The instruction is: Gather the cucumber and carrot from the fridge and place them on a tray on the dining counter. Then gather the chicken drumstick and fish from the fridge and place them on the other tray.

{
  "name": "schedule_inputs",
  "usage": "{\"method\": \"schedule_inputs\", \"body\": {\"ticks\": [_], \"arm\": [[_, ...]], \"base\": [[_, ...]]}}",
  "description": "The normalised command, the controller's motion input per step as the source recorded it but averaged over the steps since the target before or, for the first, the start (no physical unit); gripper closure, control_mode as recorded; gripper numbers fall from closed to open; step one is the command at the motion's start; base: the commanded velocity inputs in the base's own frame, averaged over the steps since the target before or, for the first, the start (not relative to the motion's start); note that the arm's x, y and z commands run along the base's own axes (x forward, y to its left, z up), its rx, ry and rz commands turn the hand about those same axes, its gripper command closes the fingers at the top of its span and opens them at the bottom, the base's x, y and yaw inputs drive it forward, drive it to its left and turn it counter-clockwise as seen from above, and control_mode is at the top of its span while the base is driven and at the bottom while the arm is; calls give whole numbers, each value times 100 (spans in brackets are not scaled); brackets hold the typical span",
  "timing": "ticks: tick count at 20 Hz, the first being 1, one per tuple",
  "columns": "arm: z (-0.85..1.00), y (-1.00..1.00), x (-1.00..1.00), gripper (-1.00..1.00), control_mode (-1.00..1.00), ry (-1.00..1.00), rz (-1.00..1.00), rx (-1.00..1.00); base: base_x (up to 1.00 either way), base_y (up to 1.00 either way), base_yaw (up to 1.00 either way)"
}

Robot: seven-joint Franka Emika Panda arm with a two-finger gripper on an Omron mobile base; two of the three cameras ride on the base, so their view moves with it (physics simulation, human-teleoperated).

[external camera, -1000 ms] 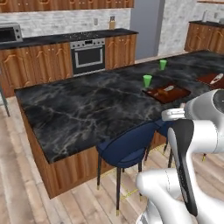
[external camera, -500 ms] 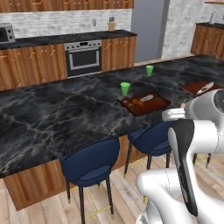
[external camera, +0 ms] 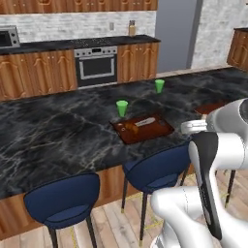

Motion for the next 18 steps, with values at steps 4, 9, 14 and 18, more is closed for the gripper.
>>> {"method": "schedule_inputs", "body": {"ticks": [4, 9, 14, 18], "arm": [[0, 0, 0, 100, 100, 0, 0, 0], [0, 0, 0, 100, 100, 0, 0, 0], [0, 0, 0, 100, 100, 0, 0, 0], [0, 0, 0, 100, 100, 0, 0, 0]], "base": [[62, -37, 24], [48, -11, 31], [57, -15, 34], [42, -42, 23]]}}
